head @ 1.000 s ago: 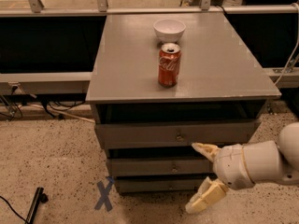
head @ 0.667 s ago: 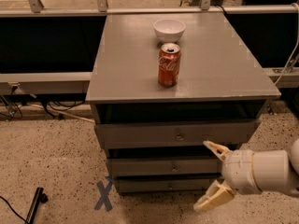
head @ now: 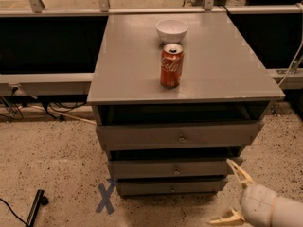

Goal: Open middle drawer

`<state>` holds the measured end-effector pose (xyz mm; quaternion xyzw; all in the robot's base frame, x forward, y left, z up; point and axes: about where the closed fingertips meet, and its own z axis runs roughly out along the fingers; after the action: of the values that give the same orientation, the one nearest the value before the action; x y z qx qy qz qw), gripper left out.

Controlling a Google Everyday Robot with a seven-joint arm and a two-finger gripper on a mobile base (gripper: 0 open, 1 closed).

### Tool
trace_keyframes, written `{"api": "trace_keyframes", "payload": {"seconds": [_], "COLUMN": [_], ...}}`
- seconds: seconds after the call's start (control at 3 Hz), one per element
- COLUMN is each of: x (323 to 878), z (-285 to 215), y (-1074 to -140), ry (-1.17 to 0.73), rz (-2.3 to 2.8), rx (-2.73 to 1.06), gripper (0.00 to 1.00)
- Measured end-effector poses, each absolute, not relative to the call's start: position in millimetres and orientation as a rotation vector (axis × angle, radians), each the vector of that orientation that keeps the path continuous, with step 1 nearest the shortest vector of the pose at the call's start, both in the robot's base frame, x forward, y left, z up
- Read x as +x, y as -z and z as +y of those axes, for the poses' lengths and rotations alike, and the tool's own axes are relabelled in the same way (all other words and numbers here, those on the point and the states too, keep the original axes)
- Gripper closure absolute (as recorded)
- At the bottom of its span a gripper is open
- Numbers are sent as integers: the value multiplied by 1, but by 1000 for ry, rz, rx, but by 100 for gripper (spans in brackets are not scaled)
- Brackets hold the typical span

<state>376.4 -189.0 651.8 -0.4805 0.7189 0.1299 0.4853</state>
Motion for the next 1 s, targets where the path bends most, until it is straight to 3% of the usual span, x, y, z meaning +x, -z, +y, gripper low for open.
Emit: {"api": "trace_keyframes", "payload": {"seconds": [0.33,1.0], "x": [362,392], "z": [-210,-214], "y": [-638,-608], "ry": [-270,-228], "rz": [1732,1738], "rx": [-1147,-1309], "gripper": [0,0]}}
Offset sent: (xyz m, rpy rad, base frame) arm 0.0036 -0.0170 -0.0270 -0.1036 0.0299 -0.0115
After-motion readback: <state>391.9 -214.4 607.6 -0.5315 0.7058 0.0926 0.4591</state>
